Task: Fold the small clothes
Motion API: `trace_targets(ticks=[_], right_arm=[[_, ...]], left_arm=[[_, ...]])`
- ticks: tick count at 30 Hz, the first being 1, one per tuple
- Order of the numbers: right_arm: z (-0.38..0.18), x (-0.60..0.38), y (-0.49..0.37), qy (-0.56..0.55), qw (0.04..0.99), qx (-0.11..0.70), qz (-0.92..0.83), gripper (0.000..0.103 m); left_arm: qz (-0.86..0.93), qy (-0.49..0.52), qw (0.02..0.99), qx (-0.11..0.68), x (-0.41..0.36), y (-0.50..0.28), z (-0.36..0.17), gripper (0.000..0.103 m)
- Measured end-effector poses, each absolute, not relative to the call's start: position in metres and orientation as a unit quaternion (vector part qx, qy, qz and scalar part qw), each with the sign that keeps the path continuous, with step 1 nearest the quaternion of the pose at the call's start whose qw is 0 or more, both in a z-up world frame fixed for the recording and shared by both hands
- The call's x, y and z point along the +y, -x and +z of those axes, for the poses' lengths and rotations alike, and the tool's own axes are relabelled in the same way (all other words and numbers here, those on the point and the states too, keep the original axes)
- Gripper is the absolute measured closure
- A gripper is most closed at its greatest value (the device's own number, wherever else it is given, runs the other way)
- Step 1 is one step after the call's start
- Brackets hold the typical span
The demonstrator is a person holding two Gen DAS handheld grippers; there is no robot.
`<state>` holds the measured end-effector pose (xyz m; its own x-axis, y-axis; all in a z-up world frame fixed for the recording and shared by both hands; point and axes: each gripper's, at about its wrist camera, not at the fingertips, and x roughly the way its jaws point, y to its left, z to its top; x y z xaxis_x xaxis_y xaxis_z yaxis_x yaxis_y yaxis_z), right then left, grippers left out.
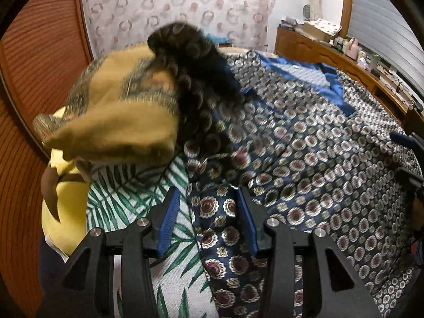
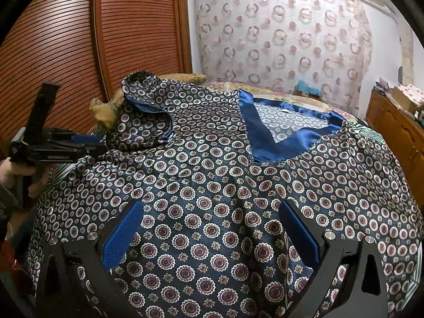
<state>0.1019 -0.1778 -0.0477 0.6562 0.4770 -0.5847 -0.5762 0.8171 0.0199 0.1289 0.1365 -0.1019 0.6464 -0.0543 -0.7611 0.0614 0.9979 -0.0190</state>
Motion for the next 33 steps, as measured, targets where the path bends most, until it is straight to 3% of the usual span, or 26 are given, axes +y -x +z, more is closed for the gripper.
trace_targets(ticks=[2, 6, 15, 29, 32, 33], right_arm=[[-0.044, -0.176, -0.103, 0.082, 0.904, 0.297, 0.297, 0.001], [-0.023, -0.169, -0.109, 0.078, 0.900, 0.286, 0.319, 0.001], [0.008, -0.112, -0.163, 0.106, 0.880, 0.278, 0.372, 0.007], [-0.023, 0.001, -0.240, 0.157, 0.839, 0.306, 0.423, 0.023], [-0.024, 0.018, -0.243, 0.161, 0.833, 0.304, 0.434, 0.037], [-0.024, 0.023, -0.243, 0.163, 0.830, 0.304, 0.438, 0.046]], left_arm=[[-0.033, -0.001, 0.908, 0.417, 0.137, -0.128, -0.104, 0.030], [-0.044, -0.009, 0.908, 0.417, 0.132, -0.126, -0.106, 0.019], [-0.044, -0.011, 0.909, 0.415, 0.133, -0.127, -0.107, 0.019], [0.010, 0.068, 0.935, 0.348, 0.169, -0.103, -0.096, 0.019], [0.010, 0.065, 0.935, 0.347, 0.168, -0.100, -0.097, 0.019], [0.010, 0.066, 0.935, 0.348, 0.168, -0.100, -0.097, 0.019]])
